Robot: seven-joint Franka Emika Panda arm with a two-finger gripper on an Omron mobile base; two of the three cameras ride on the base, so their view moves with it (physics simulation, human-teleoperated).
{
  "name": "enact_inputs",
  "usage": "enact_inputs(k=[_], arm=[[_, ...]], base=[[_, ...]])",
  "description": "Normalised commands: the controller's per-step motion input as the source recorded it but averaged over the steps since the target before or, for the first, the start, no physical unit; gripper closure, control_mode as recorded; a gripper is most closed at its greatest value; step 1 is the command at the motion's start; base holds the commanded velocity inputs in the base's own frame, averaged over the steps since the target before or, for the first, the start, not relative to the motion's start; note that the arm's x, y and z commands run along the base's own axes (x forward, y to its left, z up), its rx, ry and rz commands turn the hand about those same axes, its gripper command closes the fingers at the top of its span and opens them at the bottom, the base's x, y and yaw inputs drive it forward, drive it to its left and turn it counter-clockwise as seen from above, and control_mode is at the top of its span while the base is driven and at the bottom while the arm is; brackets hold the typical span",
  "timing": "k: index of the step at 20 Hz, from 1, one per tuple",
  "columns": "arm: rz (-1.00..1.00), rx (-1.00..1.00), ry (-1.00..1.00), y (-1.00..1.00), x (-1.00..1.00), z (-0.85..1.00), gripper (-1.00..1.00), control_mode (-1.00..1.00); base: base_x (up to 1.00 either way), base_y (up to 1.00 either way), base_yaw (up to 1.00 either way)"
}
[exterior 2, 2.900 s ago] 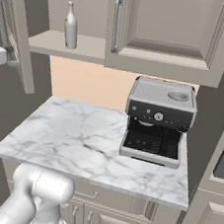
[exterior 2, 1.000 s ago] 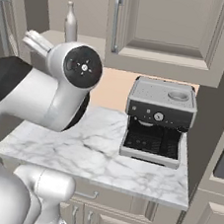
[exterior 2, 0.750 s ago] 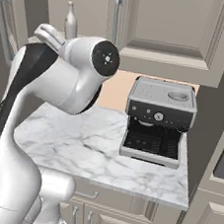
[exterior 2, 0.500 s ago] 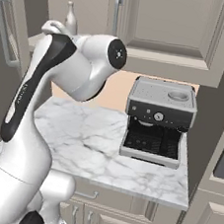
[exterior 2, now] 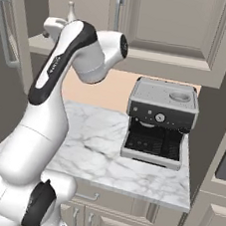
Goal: Open the cabinet directly in front. Then move the liquor and the cup to the dining counter with the candle on it.
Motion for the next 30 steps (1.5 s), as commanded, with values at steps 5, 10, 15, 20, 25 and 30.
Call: enact_inputs(k=[5, 10, 15, 20, 25, 30], arm=[[0.41, 0.0, 0.02, 0.82, -0.14, 0.0, -1.0, -1.0], [0.39, 0.0, 0.0, 0.97, -0.3, 0.04, -1.0, -1.0], [0.33, 0.0, 0.0, 1.0, -0.38, 0.05, -1.0, -1.0], [-0.01, 0.01, -0.27, 1.0, -0.3, -0.01, -1.0, -1.0], [-0.14, 0.0, -0.11, 0.59, 0.11, -0.07, -1.0, -1.0], [-0.04, 0.0, 0.0, 0.07, 0.08, -0.01, -1.0, -1.0]], base=[[0.0, 0.0, 0.0], [0.0, 0.0, 0.0], [0.0, 0.0, 0.0], [0.0, 0.0, 0.0], [0.0, 0.0, 0.0], [0.0, 0.0, 0.0]])
